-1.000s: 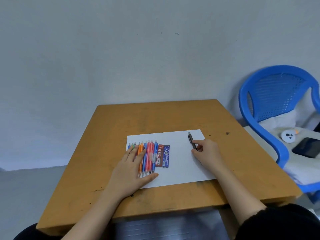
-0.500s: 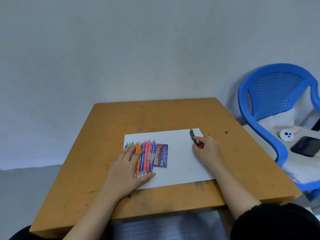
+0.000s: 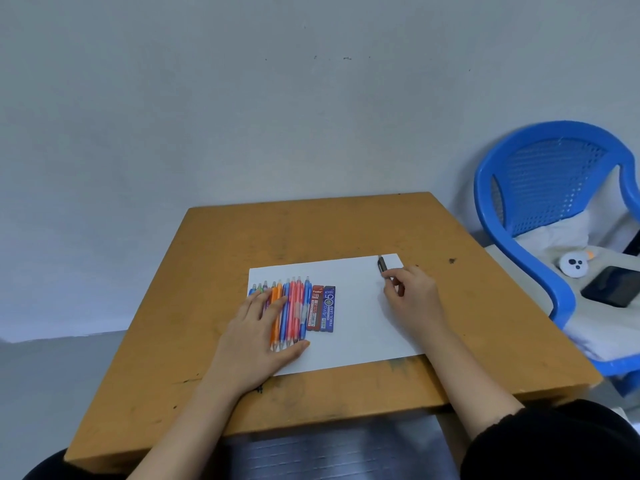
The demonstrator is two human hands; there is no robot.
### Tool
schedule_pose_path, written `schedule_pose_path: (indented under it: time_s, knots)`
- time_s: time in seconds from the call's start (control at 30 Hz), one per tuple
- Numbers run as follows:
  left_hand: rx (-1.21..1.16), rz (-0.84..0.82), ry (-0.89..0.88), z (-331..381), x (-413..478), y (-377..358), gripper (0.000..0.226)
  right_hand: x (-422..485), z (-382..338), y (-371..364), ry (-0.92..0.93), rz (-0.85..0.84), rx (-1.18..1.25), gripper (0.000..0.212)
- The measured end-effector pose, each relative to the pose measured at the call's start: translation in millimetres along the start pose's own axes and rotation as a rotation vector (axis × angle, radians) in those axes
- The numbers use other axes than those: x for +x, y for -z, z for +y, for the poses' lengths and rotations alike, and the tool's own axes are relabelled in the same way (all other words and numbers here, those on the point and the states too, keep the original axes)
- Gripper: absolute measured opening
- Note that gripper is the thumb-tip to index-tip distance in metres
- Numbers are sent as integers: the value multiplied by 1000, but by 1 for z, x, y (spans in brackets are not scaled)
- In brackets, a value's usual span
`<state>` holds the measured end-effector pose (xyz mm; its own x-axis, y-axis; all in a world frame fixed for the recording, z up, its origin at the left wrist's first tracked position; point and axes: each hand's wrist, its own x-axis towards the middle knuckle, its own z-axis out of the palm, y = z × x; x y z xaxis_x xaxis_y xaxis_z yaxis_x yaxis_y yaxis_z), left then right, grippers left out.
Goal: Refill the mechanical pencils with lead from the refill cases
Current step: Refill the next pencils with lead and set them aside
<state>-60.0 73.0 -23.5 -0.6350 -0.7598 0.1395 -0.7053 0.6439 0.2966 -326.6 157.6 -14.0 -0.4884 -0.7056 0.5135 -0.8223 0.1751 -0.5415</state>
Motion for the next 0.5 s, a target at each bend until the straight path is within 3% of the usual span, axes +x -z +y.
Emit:
schedule_pose_path:
  time_s: [0.1, 0.2, 0.33, 0.5]
  knots:
    - [-25, 1, -10, -1, 0, 0, 112, -4, -12, 2, 195, 63, 5, 15]
    - [-26, -31, -47, -2, 0, 0, 113, -8, -30, 5, 190, 1, 127, 18]
    - [-61, -89, -109, -6, 1, 3, 105, -13, -57, 1, 126, -262, 202, 26]
    - [-85, -69, -147, -9, 1, 2, 91, -16, -68, -17, 170, -622, 33, 57]
